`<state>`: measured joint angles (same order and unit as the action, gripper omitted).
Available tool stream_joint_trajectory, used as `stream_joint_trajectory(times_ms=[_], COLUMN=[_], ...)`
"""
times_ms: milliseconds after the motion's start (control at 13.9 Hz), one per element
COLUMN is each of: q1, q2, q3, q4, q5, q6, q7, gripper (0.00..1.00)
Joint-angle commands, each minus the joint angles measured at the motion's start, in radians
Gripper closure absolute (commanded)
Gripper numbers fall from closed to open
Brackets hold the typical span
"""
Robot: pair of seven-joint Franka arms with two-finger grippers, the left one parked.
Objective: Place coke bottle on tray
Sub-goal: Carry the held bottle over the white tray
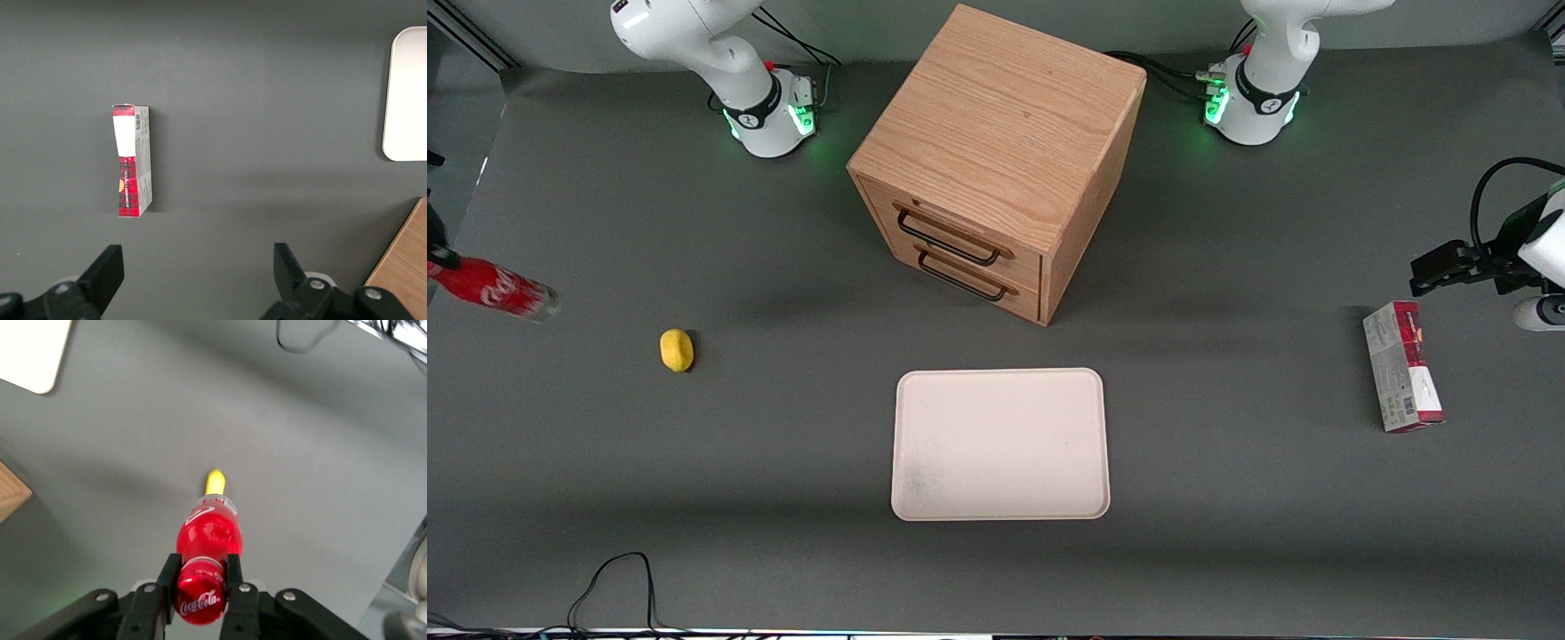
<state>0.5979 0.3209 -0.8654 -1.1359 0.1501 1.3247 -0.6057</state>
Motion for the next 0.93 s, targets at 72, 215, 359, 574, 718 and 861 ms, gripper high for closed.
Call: stream_joint_trajectory(times_ms=[72,215,359,574,718,861], q1=[-0.03,-0.027,-0.017,0.043,0.109,0.146], q2=[0.141,0.167,0.185,0.214,0.233,0.25], q3=[0.125,0.241,0.337,0.422,0.424,0.43], q4=[0.212,0.243,0.266,0.278,0.278,0.278], q5=[0.095,0.094,0.088,0.083,0.083,0.083], q6=[-0.075,-0.073,-0.059,-0.001,0.052,0.091], q7=[0.218,0.386,0.492,0.61,0.661,0.693], gripper=[1.0,1.0,1.0,1.0,1.0,1.0])
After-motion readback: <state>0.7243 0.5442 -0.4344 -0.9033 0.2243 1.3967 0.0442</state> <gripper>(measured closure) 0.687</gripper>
